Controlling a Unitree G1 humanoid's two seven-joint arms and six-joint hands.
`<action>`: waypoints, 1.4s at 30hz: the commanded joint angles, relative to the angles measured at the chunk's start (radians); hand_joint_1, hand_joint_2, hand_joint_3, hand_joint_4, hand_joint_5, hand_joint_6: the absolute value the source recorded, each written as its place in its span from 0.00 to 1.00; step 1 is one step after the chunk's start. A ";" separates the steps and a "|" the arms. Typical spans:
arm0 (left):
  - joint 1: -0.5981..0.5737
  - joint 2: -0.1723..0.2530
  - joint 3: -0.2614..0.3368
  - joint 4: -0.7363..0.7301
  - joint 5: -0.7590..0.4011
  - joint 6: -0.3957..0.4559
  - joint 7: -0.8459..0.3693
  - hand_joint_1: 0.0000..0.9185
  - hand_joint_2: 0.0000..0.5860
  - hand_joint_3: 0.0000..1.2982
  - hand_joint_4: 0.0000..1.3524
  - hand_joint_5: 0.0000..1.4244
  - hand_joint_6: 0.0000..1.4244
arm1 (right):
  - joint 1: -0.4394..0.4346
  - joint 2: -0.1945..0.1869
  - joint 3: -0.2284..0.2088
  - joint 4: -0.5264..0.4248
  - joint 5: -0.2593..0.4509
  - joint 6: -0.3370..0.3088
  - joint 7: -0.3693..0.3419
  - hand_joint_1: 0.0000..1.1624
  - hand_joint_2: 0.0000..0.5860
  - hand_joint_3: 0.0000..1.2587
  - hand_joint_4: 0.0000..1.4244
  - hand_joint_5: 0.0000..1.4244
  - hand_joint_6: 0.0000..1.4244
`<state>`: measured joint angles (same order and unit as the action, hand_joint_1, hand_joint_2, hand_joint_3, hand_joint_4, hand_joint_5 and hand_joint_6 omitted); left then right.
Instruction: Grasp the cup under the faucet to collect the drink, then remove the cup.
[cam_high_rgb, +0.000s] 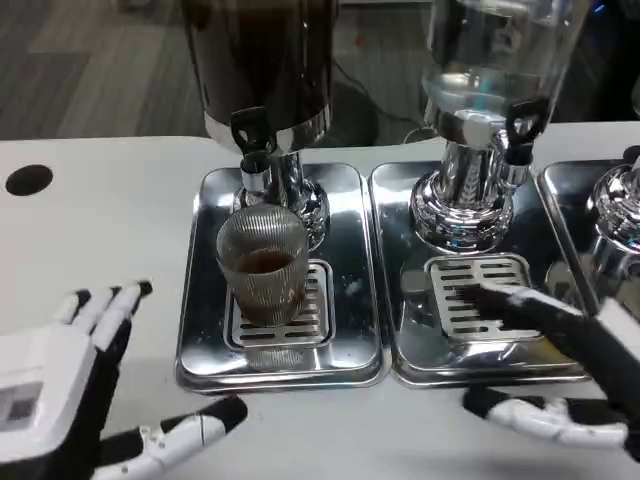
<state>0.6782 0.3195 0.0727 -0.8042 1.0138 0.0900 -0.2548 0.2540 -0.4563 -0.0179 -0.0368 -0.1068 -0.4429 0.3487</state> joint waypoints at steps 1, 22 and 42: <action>0.029 -0.011 0.007 0.002 0.012 -0.023 0.023 0.00 0.06 0.06 0.00 0.03 0.21 | -0.048 0.042 0.054 -0.014 -0.027 0.036 -0.006 0.48 0.21 0.23 0.20 0.17 0.14; 0.182 -0.049 0.060 -0.014 -0.023 -0.132 0.087 0.00 0.09 0.06 0.00 0.03 0.21 | -0.261 0.218 0.219 -0.026 -0.179 0.308 -0.089 0.46 0.22 0.07 0.03 0.03 0.01; 0.301 -0.065 0.197 0.005 -0.121 -0.250 0.125 0.00 0.13 0.08 0.00 0.04 0.22 | -0.401 0.358 0.352 0.031 -0.338 0.442 -0.216 0.24 0.15 0.00 0.00 0.00 0.00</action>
<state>0.9598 0.2566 0.2527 -0.8090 0.9077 -0.1451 -0.1475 -0.1173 -0.1188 0.3218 -0.0082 -0.4212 -0.0277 0.1621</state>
